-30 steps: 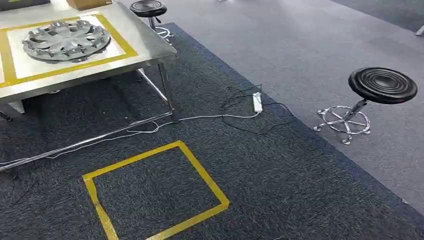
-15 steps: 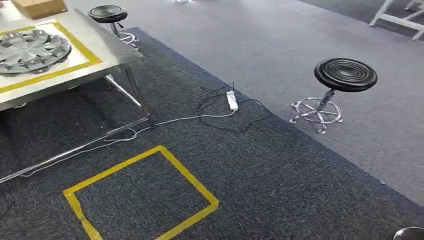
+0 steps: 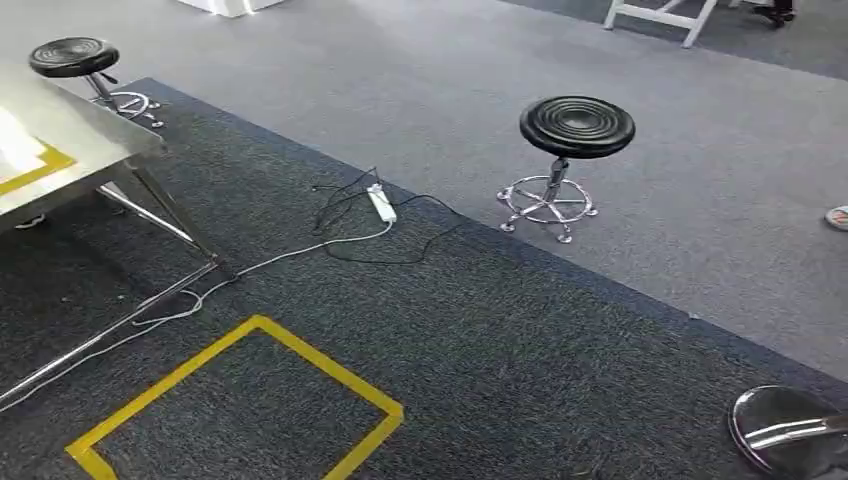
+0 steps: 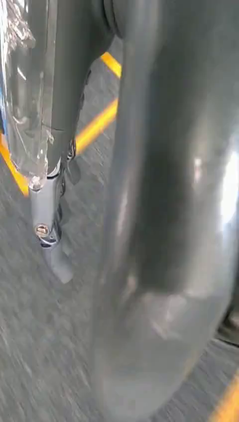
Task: Take the parts from the cabinet and place them on the table.
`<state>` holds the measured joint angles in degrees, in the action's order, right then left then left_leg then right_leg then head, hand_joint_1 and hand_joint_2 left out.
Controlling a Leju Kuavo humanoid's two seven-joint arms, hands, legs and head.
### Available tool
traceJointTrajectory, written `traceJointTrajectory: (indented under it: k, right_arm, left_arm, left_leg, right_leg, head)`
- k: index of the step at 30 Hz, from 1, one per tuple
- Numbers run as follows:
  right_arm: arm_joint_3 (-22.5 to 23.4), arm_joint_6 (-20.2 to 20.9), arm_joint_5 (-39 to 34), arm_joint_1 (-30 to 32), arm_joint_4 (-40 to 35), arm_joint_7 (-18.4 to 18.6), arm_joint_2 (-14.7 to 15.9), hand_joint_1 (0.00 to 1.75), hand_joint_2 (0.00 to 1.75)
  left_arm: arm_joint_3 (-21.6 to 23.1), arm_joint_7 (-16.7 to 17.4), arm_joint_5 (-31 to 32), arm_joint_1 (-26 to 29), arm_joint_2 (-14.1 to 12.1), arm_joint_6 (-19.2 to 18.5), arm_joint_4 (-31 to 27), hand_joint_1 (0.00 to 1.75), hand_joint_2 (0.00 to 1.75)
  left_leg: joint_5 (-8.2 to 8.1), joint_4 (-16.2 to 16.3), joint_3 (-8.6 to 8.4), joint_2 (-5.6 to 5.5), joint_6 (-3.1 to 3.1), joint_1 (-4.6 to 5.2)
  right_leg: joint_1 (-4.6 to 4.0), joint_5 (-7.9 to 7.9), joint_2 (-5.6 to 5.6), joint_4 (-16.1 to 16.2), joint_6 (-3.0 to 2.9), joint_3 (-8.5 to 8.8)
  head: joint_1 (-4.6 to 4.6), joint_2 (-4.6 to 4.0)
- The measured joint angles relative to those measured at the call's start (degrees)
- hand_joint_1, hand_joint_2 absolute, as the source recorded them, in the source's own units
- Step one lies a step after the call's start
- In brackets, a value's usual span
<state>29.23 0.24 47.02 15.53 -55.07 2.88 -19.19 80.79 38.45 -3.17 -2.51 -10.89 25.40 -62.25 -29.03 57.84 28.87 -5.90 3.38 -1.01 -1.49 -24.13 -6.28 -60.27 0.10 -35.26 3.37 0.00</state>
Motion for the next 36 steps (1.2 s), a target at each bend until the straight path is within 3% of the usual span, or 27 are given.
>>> traceJointTrajectory:
  k: [1,3,4,6,7,8,9,10,11,13,14,15,16,18,19,20,21,22,24,25,26,28,29,30,34,35,36]
  right_arm:
    - [2.46,0.11,0.74,-0.64,1.36,0.10,0.20,0.00,0.00]
    - [6.01,-0.59,-0.91,-1.61,4.33,1.65,0.42,0.00,0.00]
    - [7.57,-1.05,-2.68,-1.83,5.52,2.79,0.68,0.00,0.00]
    - [8.19,-2.54,-6.22,-2.02,6.60,4.55,0.59,0.00,0.00]
    - [8.19,-2.93,-7.46,-2.33,6.92,5.13,0.61,0.00,0.00]
    - [8.19,-3.10,-7.94,-2.58,7.27,5.49,0.66,0.00,0.00]
    - [8.10,-3.10,-8.40,-2.63,7.71,5.79,0.70,0.00,0.00]
    - [8.12,-3.30,-8.92,-2.60,7.93,6.27,0.70,0.00,0.00]
    - [8.16,-3.43,-9.43,-2.59,8.02,6.82,0.70,0.00,0.00]
    - [8.10,-3.56,-10.17,-2.63,8.04,7.37,0.72,0.00,0.00]
    - [8.01,-3.72,-10.52,-2.63,8.04,7.61,0.72,0.00,0.00]
    - [7.83,-3.93,-10.85,-2.77,8.04,7.78,0.70,0.00,0.00]
    - [7.77,-4.04,-11.07,-2.86,8.06,7.83,0.70,0.00,0.00]
    - [7.73,-4.37,-11.42,-2.77,8.08,8.18,0.70,0.00,0.00]
    - [7.75,-4.57,-11.55,-2.80,8.10,8.29,0.70,0.00,0.00]
    - [7.75,-4.57,-11.59,-2.79,8.10,8.33,0.70,0.00,0.00]
    - [7.73,-4.59,-11.63,-2.84,8.10,8.33,0.68,0.00,0.00]
    - [7.66,-4.66,-11.77,-2.90,8.10,8.42,0.68,0.00,0.00]
    - [7.51,-4.96,-12.05,-2.85,8.10,8.90,0.68,0.00,0.00]
    - [7.51,-5.16,-12.25,-2.85,8.10,9.16,0.68,0.00,0.00]
    - [7.49,-5.22,-12.33,-2.85,8.10,9.44,0.68,0.00,0.00]
    - [7.38,-5.27,-12.38,-2.86,8.10,9.97,0.68,0.00,0.00]
    - [7.29,-5.25,-12.36,-2.88,8.10,9.97,0.68,0.00,0.00]
    - [7.18,-5.22,-12.31,-2.94,8.10,9.99,0.70,0.00,0.00]
    - [6.90,-5.18,-12.27,-2.90,8.13,10.10,0.81,0.00,0.00]
    - [6.90,-5.18,-12.27,-2.91,8.13,10.12,0.85,0.00,0.00]
    - [6.90,-5.22,-12.27,-2.93,8.13,10.19,0.85,0.00,0.00]
  left_arm:
    - [1.08,0.48,-1.23,-0.47,-0.33,0.24,-0.54,0.00,0.00]
    - [2.18,1.07,-2.90,-1.13,-1.01,0.59,-2.16,0.00,0.00]
    - [2.45,1.53,-3.17,-1.23,-1.13,0.65,-3.07,0.00,0.00]
    - [2.62,2.27,-3.14,-1.25,-2.32,0.76,-4.83,0.00,0.00]
    - [2.71,2.25,-3.12,-1.25,-3.08,0.79,-6.33,0.00,0.00]
    - [2.77,2.18,-3.12,-1.29,-3.72,0.79,-7.66,0.00,0.00]
    - [2.84,2.16,-3.12,-1.36,-4.00,0.76,-8.22,0.00,0.00]
    - [2.90,2.16,-3.16,-1.39,-4.28,0.72,-8.63,0.00,0.00]
    - [2.99,2.16,-3.25,-1.46,-4.42,0.65,-9.00,0.00,0.00]
    - [3.17,2.16,-3.32,-1.56,-4.70,0.63,-9.59,0.00,0.00]
    - [3.19,2.16,-3.36,-1.59,-4.87,0.63,-9.94,0.00,0.00]
    - [3.30,2.16,-3.40,-1.62,-5.07,0.65,-10.14,0.00,0.00]
    - [3.38,2.16,-3.60,-1.68,-5.25,0.68,-10.25,0.00,0.00]
    - [3.58,2.16,-3.91,-1.83,-5.38,0.92,-10.60,0.00,0.00]
    - [3.60,2.16,-3.95,-1.84,-5.44,1.05,-10.75,0.00,0.00]
    - [3.60,2.16,-3.97,-1.79,-5.61,1.14,-10.94,0.00,0.00]
    - [3.65,2.14,-3.99,-1.78,-5.68,1.18,-11.17,0.00,0.00]
    - [3.69,2.12,-4.02,-1.76,-5.77,1.20,-11.30,0.00,0.00]
    - [3.73,2.14,-4.04,-1.79,-5.94,1.20,-11.47,0.00,0.00]
    - [3.73,2.14,-3.86,-1.81,-6.10,1.20,-11.80,0.00,0.00]
    - [3.76,2.16,-3.78,-1.85,-6.23,1.18,-12.00,0.00,0.00]
    - [3.76,2.16,-3.75,-1.85,-6.29,1.16,-12.13,0.00,0.00]
    - [3.78,2.16,-3.73,-1.84,-6.32,1.13,-12.17,0.00,0.00]
    - [3.82,2.16,-3.71,-1.84,-6.34,1.11,-12.19,0.00,0.00]
    - [3.91,2.16,-3.58,-1.99,-6.34,1.09,-12.35,0.00,0.00]
    - [3.89,2.16,-3.56,-1.98,-6.32,1.09,-12.43,0.00,0.00]
    - [3.91,2.16,-3.54,-1.94,-6.34,1.09,-12.43,0.00,0.00]
  left_leg:
    - [-0.34,0.37,0.46,0.23,-1.10,0.31]
    - [-0.21,0.23,0.58,1.22,-2.00,0.62]
    - [0.08,0.01,0.32,2.18,-2.48,-0.05]
    - [0.04,-0.01,0.10,3.18,-3.13,0.16]
    - [0.00,0.00,0.10,3.89,-3.20,0.27]
    - [-0.10,0.00,0.07,4.78,-3.23,0.30]
    - [-0.24,0.00,0.02,5.46,-3.22,0.30]
    - [-0.40,0.00,-0.13,6.13,-3.17,0.26]
    - [-0.65,0.00,-0.42,6.82,-3.08,0.22]
    - [-1.34,0.00,-1.36,8.16,-2.71,0.06]
    - [-1.78,-0.02,-1.79,8.69,-2.34,0.20]
    - [-2.31,0.06,-1.90,9.32,-1.89,0.66]
    - [-2.42,-0.15,-1.99,9.74,-1.70,0.82]
    - [-2.60,-1.01,-2.67,11.17,-1.39,0.90]
    - [-2.92,-1.29,-3.12,12.05,-0.94,0.89]
    - [-3.46,-0.63,-3.52,10.69,-0.64,0.61]
    - [-5.06,2.12,-2.18,8.38,-0.70,0.65]
    - [-7.25,6.69,0.52,7.24,-0.74,0.66]
    - [-10.37,15.44,6.24,6.33,-0.73,0.66]
    - [-10.00,17.15,7.93,6.09,-0.70,0.72]
    - [-8.08,16.11,8.01,6.00,-0.76,0.82]
    - [-1.87,8.41,5.23,5.37,-1.00,0.74]
    - [0.50,4.21,3.64,3.46,-1.04,0.51]
    - [1.26,1.08,3.14,-0.87,-0.97,0.07]
    - [1.52,0.24,2.66,1.64,-2.47,0.26]
    - [1.79,-0.03,2.41,2.53,-2.84,0.02]
    - [1.64,-0.07,2.23,3.02,-3.17,0.04]
  right_leg:
    - [0.17,0.32,-0.37,0.20,0.28,-0.51]
    - [0.44,0.78,-1.43,0.69,1.08,-0.78]
    - [0.43,0.75,-1.94,0.38,1.20,-1.27]
    - [0.27,-1.77,3.19,-3.77,1.99,-3.22]
    - [0.55,-3.74,4.62,-8.05,2.42,-5.41]
    - [0.77,-5.74,5.54,-13.27,2.71,-8.08]
    - [1.00,-6.56,5.97,-16.81,2.92,-10.03]
    - [1.15,-6.12,6.13,-17.51,3.04,-10.56]
    - [1.30,-4.44,6.25,-15.66,3.08,-9.66]
    - [1.30,0.58,7.66,-6.38,2.90,-4.89]
    - [1.06,1.90,10.63,-1.64,2.73,-2.46]
    - [-0.05,0.52,13.30,-0.68,2.34,-1.66]
    - [0.26,0.54,12.20,-0.88,1.44,-1.87]
    - [0.07,0.28,10.77,-0.70,0.97,-2.17]
    - [0.17,0.41,9.75,-0.25,0.49,-1.92]
    - [0.42,0.61,8.96,0.27,0.03,-1.59]
    - [0.47,0.65,8.31,0.52,-0.40,-1.36]
    - [0.47,0.65,7.60,0.57,-0.81,-1.32]
    - [0.40,0.49,6.01,0.57,-1.06,-1.30]
    - [0.40,0.43,5.14,0.57,-1.14,-1.18]
    - [0.41,0.38,4.19,0.57,-1.16,-0.91]
    - [0.43,0.29,2.17,0.57,-0.99,-0.41]
    - [0.46,0.33,1.38,0.55,-0.81,-0.31]
    - [0.20,0.31,0.55,0.18,-0.38,-0.54]
    - [0.50,0.48,-2.23,0.48,1.04,-1.50]
    - [0.37,0.22,-1.29,-0.05,1.12,-1.51]
    - [0.13,-1.29,1.84,-1.94,1.48,-2.31]
  head:
    - [-0.10,0.02]
    - [-0.15,0.02]
    - [0.09,0.00]
    - [-1.53,0.00]
    - [-1.49,0.00]
    - [-1.53,0.00]
    - [-1.57,0.00]
    - [-1.55,0.00]
    - [-1.57,0.00]
    - [-1.55,0.00]
    - [-1.62,0.00]
    - [-1.84,0.00]
    - [-1.64,0.00]
    - [-1.51,0.00]
    - [-1.55,0.00]
    - [-1.38,0.00]
    - [-1.09,0.00]
    - [-1.09,0.00]
    - [-0.96,0.00]
    - [-0.96,0.00]
    - [-0.90,0.00]
    - [-0.92,0.00]
    - [-0.92,0.00]
    - [-0.94,0.00]
    - [-0.94,0.00]
    - [-0.94,0.00]
    - [-1.55,0.00]
